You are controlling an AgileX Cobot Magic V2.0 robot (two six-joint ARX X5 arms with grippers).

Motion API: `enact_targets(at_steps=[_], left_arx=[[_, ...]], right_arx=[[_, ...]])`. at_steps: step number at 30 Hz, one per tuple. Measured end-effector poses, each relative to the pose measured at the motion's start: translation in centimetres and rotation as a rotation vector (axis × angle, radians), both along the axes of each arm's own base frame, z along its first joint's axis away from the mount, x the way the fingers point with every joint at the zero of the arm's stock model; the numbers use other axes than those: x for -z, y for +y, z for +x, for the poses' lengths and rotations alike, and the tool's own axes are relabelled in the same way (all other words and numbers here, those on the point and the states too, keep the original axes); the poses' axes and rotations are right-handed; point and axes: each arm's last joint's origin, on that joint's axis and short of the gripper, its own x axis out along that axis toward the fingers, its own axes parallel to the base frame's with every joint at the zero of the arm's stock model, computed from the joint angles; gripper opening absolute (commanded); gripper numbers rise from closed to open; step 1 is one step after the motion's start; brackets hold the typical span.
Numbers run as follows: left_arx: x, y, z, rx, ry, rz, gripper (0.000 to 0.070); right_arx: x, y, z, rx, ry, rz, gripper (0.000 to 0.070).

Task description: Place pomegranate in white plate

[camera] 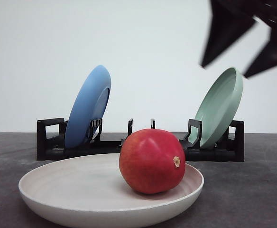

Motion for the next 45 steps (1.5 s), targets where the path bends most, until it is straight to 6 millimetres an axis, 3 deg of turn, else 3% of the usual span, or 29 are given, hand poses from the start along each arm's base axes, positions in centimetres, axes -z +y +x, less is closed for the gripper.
enact_targets(at_steps=[11, 21, 23, 24, 26, 28, 45], left_arx=[[0.0, 0.0, 0.0, 0.000, 0.000, 0.000, 0.0434], [0.0, 0.0, 0.0, 0.003, 0.002, 0.004, 0.0435], [0.1, 0.0, -0.1, 0.004, 0.013, 0.007, 0.0426], [0.2, 0.0, -0.1, 0.004, 0.018, 0.007, 0.0333], [0.2, 0.0, -0.2, 0.007, 0.021, 0.010, 0.0001], [0.2, 0.0, -0.2, 0.006, 0.021, 0.010, 0.0023], [0.2, 0.0, -0.2, 0.007, 0.016, 0.010, 0.0019]], right_arx=[[3.6, -4.3, -1.7, 0.143, 0.040, 0.027, 0.0620], [3.4, -4.8, -1.5, 0.177, 0.013, 0.047, 0.0620], [3.4, -4.8, -1.5, 0.178, 0.012, 0.045, 0.0592], [3.4, -4.8, -1.4, 0.180, 0.010, 0.043, 0.0456], [3.3, -4.8, -1.4, 0.186, 0.003, 0.041, 0.0001], [3.3, -4.8, -1.4, 0.187, -0.004, 0.040, 0.0034], [3.2, -4.8, -1.3, 0.185, -0.018, 0.044, 0.0034]])
